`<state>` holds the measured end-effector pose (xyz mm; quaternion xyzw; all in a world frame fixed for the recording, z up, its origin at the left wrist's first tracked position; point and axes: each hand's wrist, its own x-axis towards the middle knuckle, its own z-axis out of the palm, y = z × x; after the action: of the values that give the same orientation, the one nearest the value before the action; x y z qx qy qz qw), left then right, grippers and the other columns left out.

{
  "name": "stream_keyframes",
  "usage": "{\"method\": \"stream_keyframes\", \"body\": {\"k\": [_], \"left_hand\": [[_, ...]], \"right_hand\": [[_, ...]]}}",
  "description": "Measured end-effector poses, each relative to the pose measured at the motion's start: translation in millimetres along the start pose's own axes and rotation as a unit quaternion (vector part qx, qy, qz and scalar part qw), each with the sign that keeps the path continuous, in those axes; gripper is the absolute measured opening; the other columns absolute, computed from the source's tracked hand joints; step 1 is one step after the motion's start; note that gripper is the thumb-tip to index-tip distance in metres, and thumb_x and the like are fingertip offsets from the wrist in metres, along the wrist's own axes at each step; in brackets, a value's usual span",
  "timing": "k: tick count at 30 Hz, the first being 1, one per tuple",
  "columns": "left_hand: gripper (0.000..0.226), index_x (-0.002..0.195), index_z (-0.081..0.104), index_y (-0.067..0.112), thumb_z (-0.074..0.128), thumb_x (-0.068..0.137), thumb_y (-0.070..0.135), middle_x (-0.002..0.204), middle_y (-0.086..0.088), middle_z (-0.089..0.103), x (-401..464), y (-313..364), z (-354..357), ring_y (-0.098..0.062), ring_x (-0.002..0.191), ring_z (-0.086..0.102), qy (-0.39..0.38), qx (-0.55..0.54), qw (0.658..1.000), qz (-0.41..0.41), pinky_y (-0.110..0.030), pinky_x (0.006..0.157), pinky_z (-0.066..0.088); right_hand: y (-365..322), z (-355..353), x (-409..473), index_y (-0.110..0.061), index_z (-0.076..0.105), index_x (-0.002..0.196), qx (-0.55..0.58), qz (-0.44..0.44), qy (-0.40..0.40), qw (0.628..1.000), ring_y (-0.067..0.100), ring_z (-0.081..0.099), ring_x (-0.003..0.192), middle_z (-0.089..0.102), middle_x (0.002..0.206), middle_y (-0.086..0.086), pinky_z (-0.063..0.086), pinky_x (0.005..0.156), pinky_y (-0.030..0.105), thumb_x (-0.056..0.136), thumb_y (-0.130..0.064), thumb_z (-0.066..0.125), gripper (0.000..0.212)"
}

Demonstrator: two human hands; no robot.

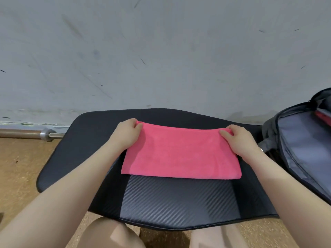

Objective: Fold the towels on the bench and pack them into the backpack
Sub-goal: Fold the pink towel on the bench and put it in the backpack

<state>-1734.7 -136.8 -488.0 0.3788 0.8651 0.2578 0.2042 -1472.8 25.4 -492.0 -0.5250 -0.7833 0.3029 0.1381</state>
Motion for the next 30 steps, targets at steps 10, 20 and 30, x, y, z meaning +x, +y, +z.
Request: {"method": "stream_keyframes", "body": {"k": [10,20,30], "left_hand": [[0.055,0.125,0.049,-0.001,0.041,0.077,0.022,0.136,-0.024,0.045,-23.9,10.4,36.5,-0.041,0.123,0.046,0.165,0.243,0.924,0.244,-0.051,0.097,0.041],[0.121,0.147,-0.004,0.027,-0.023,0.045,0.088,0.156,0.003,-0.012,-44.4,3.5,52.7,-0.014,0.144,-0.010,-0.095,0.280,0.932,0.212,-0.031,0.114,-0.008],[0.100,0.148,0.001,0.018,0.015,0.072,0.082,0.157,0.000,-0.010,-66.1,51.3,68.6,-0.016,0.144,-0.011,-0.084,0.242,0.941,0.220,-0.036,0.118,-0.005]], "right_hand": [[-30.6,36.8,-24.6,-0.003,0.058,0.115,-0.260,-0.187,0.151,0.935,0.040,0.056,0.110,0.059,0.120,0.020,0.042,0.095,0.050,0.086,-0.027,0.046,0.039],[1.1,32.8,-47.3,-0.028,-0.003,0.148,-0.281,-0.090,-0.104,0.950,0.014,-0.011,0.145,-0.012,0.157,-0.007,-0.007,0.116,0.042,0.094,-0.056,0.017,0.064],[0.9,-0.5,-47.8,-0.006,0.024,0.141,-0.057,0.043,-0.026,0.997,0.035,0.048,0.116,0.043,0.135,0.021,0.043,0.089,0.038,0.087,-0.013,0.057,0.063]]}}
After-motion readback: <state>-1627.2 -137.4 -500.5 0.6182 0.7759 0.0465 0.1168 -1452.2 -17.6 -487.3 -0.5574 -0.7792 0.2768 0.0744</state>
